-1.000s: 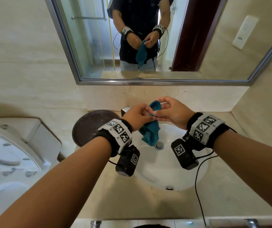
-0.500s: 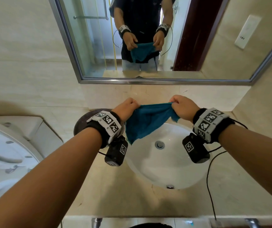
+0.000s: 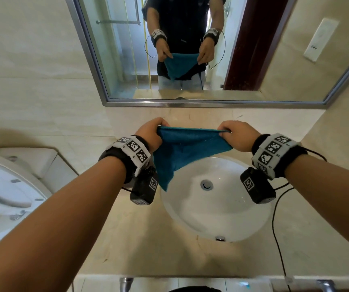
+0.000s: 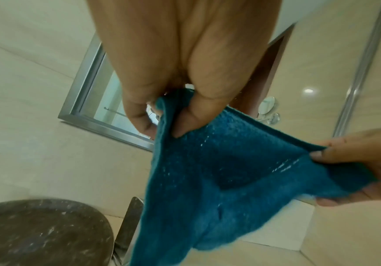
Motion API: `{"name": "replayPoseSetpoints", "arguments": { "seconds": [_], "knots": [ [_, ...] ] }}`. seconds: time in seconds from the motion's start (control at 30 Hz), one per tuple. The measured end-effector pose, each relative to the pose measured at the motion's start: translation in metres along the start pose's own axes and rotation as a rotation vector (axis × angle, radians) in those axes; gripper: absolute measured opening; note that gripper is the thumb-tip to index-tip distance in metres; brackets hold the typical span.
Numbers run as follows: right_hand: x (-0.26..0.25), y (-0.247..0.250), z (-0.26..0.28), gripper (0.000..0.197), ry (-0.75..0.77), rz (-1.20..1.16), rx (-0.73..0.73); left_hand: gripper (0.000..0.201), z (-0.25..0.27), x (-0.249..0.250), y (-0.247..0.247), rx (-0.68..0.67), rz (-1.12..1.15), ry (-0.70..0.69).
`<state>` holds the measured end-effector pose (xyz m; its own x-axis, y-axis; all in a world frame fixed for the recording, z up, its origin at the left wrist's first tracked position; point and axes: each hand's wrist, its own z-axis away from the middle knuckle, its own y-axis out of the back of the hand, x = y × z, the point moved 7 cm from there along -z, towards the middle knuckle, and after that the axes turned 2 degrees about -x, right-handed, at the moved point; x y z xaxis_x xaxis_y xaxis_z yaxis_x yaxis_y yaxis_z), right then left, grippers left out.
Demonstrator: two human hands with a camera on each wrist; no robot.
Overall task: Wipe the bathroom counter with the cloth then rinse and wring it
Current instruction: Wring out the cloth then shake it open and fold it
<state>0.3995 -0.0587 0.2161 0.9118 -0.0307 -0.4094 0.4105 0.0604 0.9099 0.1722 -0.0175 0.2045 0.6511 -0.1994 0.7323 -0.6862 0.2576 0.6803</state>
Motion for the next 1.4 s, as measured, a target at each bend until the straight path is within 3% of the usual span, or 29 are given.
{"name": "replayPoseSetpoints", "arguments": {
  "seconds": [0.07,0.17,0.23,0.37,0.53,0.67,0.8,0.87,0.97,1.07,1.17,1.4],
  "knots": [
    [0.005,-0.005,-0.001,0.014,-0.113,-0.285,-0.016,0.030,-0.001,0.002,0.001,0.011,-0.052,-0.015],
    [0.004,-0.014,0.003,0.017,-0.266,-0.942,-0.043,0.035,0.000,0.003,0.000,0.030,-0.090,-0.024],
    [0.004,-0.014,0.004,0.018,-0.293,-1.085,-0.033,0.038,0.002,0.004,0.000,0.048,-0.106,-0.021],
    [0.010,-0.006,0.001,0.014,-0.249,-0.724,-0.003,0.038,0.004,0.003,0.008,0.097,-0.135,-0.027],
    [0.003,0.004,0.004,0.026,0.009,-0.075,-0.017,0.035,0.002,-0.003,0.020,0.115,-0.135,-0.016],
    [0.001,0.005,0.009,0.027,-0.004,-0.086,-0.097,0.028,-0.002,-0.003,0.021,0.107,-0.158,0.009],
    [-0.002,0.015,0.003,0.011,0.037,0.078,0.042,0.023,-0.002,0.001,0.019,0.109,-0.168,0.011],
    [-0.003,0.016,0.002,0.016,0.049,0.037,0.055,0.017,-0.002,-0.002,0.018,0.089,-0.156,0.028],
    [0.001,0.011,0.001,0.026,-0.008,-0.217,-0.026,0.015,-0.004,-0.009,0.015,0.054,-0.052,0.084],
    [0.009,0.001,0.002,0.018,-0.139,-0.527,-0.100,0.024,-0.004,-0.010,0.014,0.044,0.038,0.085],
    [0.018,-0.001,0.001,0.007,-0.231,-0.730,-0.071,0.029,-0.003,-0.014,0.017,0.066,0.094,0.082],
    [0.036,0.011,-0.002,0.009,-0.228,-0.680,0.140,0.012,0.001,-0.032,0.028,0.171,0.059,0.060]
  ]
}}
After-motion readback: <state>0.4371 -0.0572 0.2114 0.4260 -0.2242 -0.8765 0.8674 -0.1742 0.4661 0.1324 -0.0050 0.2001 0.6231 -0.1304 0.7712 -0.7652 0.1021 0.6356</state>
